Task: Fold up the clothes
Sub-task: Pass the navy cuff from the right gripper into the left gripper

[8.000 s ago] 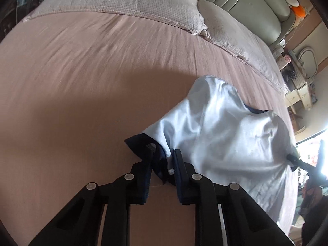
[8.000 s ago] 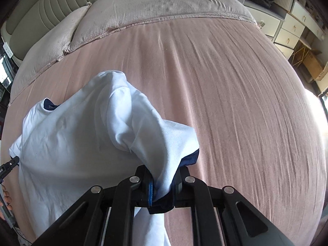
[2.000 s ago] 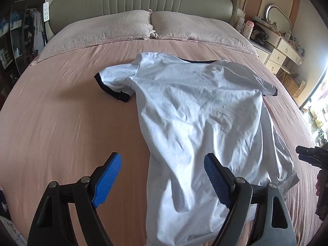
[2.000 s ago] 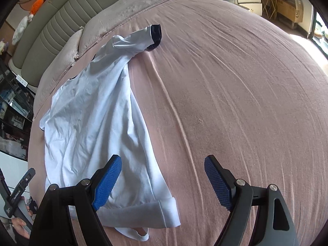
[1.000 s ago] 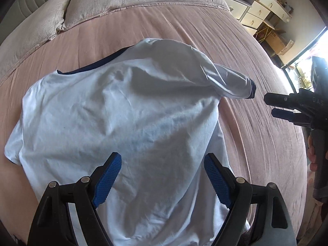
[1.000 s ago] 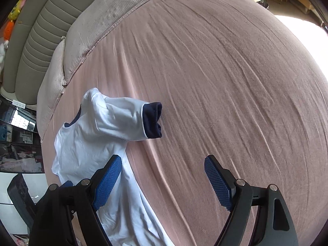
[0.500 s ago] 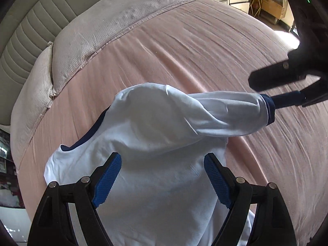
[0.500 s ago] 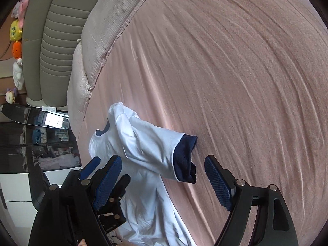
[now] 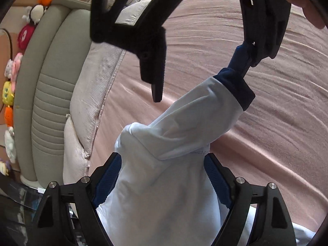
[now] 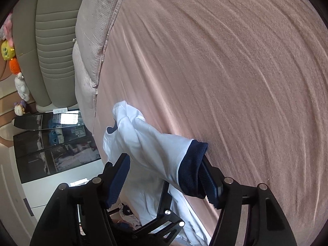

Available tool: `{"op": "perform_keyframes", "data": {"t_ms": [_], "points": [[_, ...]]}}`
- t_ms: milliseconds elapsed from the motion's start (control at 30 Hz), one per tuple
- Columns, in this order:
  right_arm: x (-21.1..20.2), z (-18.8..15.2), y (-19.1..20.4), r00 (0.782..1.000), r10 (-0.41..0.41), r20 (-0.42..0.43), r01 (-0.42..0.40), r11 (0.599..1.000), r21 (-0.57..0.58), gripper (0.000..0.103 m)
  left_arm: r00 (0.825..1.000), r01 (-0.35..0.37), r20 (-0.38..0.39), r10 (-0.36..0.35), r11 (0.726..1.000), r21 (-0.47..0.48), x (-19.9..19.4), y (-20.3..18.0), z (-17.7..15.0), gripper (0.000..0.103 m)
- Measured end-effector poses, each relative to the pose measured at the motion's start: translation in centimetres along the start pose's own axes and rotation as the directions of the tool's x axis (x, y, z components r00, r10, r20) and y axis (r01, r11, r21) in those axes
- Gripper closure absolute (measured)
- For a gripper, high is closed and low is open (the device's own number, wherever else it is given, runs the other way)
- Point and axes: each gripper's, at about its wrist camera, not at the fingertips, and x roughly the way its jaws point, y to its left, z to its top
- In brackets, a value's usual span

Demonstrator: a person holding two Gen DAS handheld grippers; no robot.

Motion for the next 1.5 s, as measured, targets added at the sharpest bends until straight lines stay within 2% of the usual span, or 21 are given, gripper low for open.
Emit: {"op": "perform_keyframes", "data": {"t_ms": [33, 100, 167, 233, 333, 400, 500, 567, 667, 733, 767, 867, 967, 1167, 1267, 1333, 1400, 1433, 1500], "points": [[0.0, 0.1, 0.0, 1.000, 0.000, -0.004, 0.000, 1.000, 0.002, 0.041, 1.000, -0.018, 0.007, 0.018, 1.000, 0.024, 0.0, -0.4, 0.2, 0.020], [0.2, 0.2, 0.2, 1.000, -0.006, -0.017, 0.006, 1.000, 0.001, 0.058, 0.999, -0.046, 0.024, 0.045, 0.997, 0.062, -0.3, -1.1, 0.5, 0.021], [0.2, 0.3, 0.3, 0.999, -0.021, -0.024, 0.021, 1.000, -0.005, 0.070, 0.998, -0.054, 0.038, 0.051, 0.994, 0.098, -0.2, -1.8, 0.8, 0.020], [0.1, 0.4, 0.3, 0.999, -0.041, -0.017, 0.041, 0.999, -0.009, 0.074, 0.997, -0.062, 0.050, 0.056, 0.991, 0.119, -0.4, -2.3, 1.0, 0.021], [0.0, 0.6, 0.1, 1.000, -0.008, -0.022, 0.009, 1.000, 0.028, 0.083, 0.995, -0.076, 0.071, 0.067, 0.988, 0.135, -0.8, -2.9, 1.2, 0.021], [-0.5, 0.7, 0.1, 1.000, 0.018, -0.023, -0.017, 0.999, 0.045, 0.092, 0.992, -0.102, 0.088, 0.090, 0.984, 0.144, -0.9, -3.3, 1.5, 0.021], [-1.2, 0.8, 0.8, 1.000, 0.014, -0.025, -0.013, 0.998, 0.060, 0.095, 0.988, -0.151, 0.063, 0.143, 0.980, 0.132, -0.2, -3.3, 1.9, 0.021], [-1.3, 0.9, 1.8, 0.998, 0.000, -0.056, 0.003, 0.999, 0.049, 0.096, 0.989, -0.142, 0.050, 0.138, 0.983, 0.112, 0.2, -3.1, 2.2, 0.021], [-1.4, 0.8, 3.5, 0.997, -0.004, -0.075, 0.004, 1.000, -0.002, 0.097, 0.990, -0.129, 0.073, 0.123, 0.987, 0.090, 0.1, -2.8, 2.7, 0.022], [-1.6, 0.6, 4.7, 0.996, -0.027, -0.080, 0.024, 0.999, -0.047, 0.098, 0.987, -0.142, 0.087, 0.135, 0.986, 0.083, 0.1, -2.5, 2.8, 0.040], [-1.7, 0.5, 5.3, 0.996, -0.039, -0.082, 0.034, 0.997, -0.069, 0.098, 0.984, -0.164, 0.088, 0.157, 0.983, 0.083, 0.1, -2.4, 2.9, 0.056], [-1.9, 0.1, 6.4, 0.995, -0.051, -0.087, 0.042, 0.994, -0.104, 0.098, 0.977, -0.198, 0.092, 0.191, 0.978, 0.073, 0.2, -1.8, 2.8, 0.063], [-1.5, -0.2, 7.1, 0.993, -0.067, -0.095, 0.055, 0.991, -0.124, 0.098, 0.971, -0.223, 0.094, 0.219, 0.975, 0.027, 0.0, -0.9, 2.5, 0.083], [-0.3, -1.7, 9.2, 0.988, -0.067, -0.138, 0.038, 0.979, -0.200, 0.097, 0.974, -0.218, 0.038, 0.224, 0.968, -0.125, 0.1, 2.4, 1.0, 0.092], [-0.3, -2.1, 10.2, 0.987, -0.064, -0.144, 0.033, 0.977, -0.211, 0.094, 0.981, -0.193, -0.009, 0.195, 0.961, -0.198, 0.5, 4.2, -0.2, 0.093], [-1.1, -1.9, 10.4, 0.993, -0.055, -0.105, 0.035, 0.982, -0.186, 0.077, 0.987, -0.159, -0.029, 0.157, 0.955, -0.251, 0.7, 5.4, -1.2, 0.093], [-2.3, -1.8, 10.8, 0.997, -0.060, -0.040, 0.050, 0.979, -0.200, 0.033, 0.992, -0.128, -0.044, 0.120, 0.945, -0.300, 1.0, 6.2, -2.2, 0.093], [-2.9, -1.8, 11.0, 0.998, -0.061, -0.007, 0.059, 0.977, -0.206, 0.027, 0.994, -0.108, -0.048, 0.098, 0.939, -0.326, 1.2, 6.6, -2.7, 0.093], [-3.4, -2.2, 11.4, 0.995, -0.092, 0.040, 0.099, 0.963, -0.250, 0.024, 0.998, -0.057, -0.051, 0.040, 0.919, -0.390, 1.1, 7.1, -3.7, 0.092]]}}
